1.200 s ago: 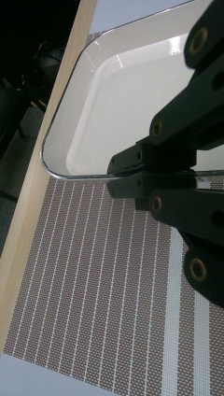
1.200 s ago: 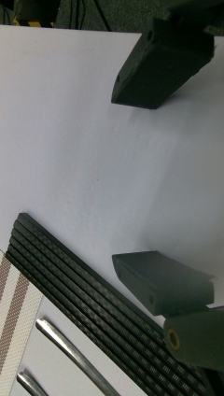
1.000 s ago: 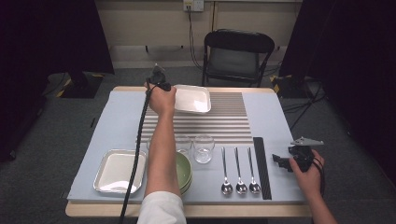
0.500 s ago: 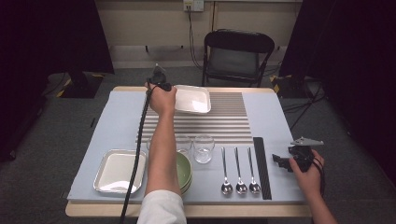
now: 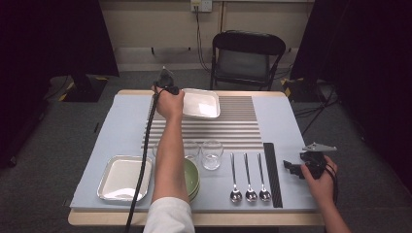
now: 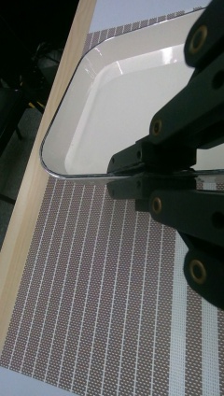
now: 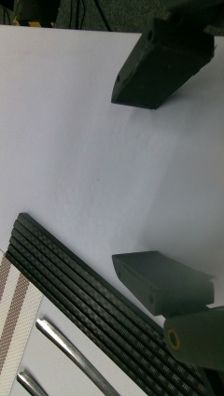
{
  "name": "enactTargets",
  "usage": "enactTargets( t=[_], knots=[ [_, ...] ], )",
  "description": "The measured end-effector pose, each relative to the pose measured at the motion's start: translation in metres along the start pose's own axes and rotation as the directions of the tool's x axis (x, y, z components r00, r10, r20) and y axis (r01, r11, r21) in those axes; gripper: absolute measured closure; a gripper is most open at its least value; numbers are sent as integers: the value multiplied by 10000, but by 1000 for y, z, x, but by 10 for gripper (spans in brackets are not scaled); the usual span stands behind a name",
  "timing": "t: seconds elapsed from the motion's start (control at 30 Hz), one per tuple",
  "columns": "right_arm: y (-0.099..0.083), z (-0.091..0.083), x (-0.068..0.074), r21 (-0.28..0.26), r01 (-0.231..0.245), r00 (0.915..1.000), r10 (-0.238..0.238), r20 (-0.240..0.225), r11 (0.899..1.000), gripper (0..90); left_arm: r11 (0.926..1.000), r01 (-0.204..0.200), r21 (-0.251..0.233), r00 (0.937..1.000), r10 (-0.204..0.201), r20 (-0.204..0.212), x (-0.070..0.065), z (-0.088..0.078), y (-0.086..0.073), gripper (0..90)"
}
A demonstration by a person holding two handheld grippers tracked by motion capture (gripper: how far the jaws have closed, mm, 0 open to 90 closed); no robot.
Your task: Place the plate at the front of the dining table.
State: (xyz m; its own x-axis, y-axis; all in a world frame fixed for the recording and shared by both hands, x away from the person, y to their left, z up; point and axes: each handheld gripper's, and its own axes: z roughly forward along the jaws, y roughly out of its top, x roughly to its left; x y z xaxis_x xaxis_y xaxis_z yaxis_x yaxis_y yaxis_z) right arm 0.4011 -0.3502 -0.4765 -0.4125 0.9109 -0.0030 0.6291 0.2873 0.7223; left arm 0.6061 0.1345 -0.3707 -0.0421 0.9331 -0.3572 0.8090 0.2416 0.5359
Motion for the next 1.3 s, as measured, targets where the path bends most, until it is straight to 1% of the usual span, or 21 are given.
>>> enactTargets(
  t=[0.47,0.67,0.8,0.93,1.1,1.3],
  knots=[
    [0,0,0,4,-10,10000,10,-1,10000,182,10000,-41,42,10000,41,-35,-2,5,-1,871],
    [0,0,0,3,-10,10000,10,-5,10000,182,9999,-57,126,10000,57,32,-3,8,-1,870],
    [0,0,0,-3,0,10000,0,-3,10000,182,9999,-16,131,10000,15,81,-4,9,-2,869],
    [0,0,0,-1,-1,10000,1,-3,10000,182,9999,-50,105,10000,49,24,-4,11,-2,868],
    [0,0,0,0,-2,10000,2,-3,10000,182,10000,-47,85,9999,46,99,-5,11,-2,868],
    [0,0,0,1,1,10000,-1,-2,10000,182,9999,-82,100,10000,82,42,-7,12,-3,865]
  ],
)
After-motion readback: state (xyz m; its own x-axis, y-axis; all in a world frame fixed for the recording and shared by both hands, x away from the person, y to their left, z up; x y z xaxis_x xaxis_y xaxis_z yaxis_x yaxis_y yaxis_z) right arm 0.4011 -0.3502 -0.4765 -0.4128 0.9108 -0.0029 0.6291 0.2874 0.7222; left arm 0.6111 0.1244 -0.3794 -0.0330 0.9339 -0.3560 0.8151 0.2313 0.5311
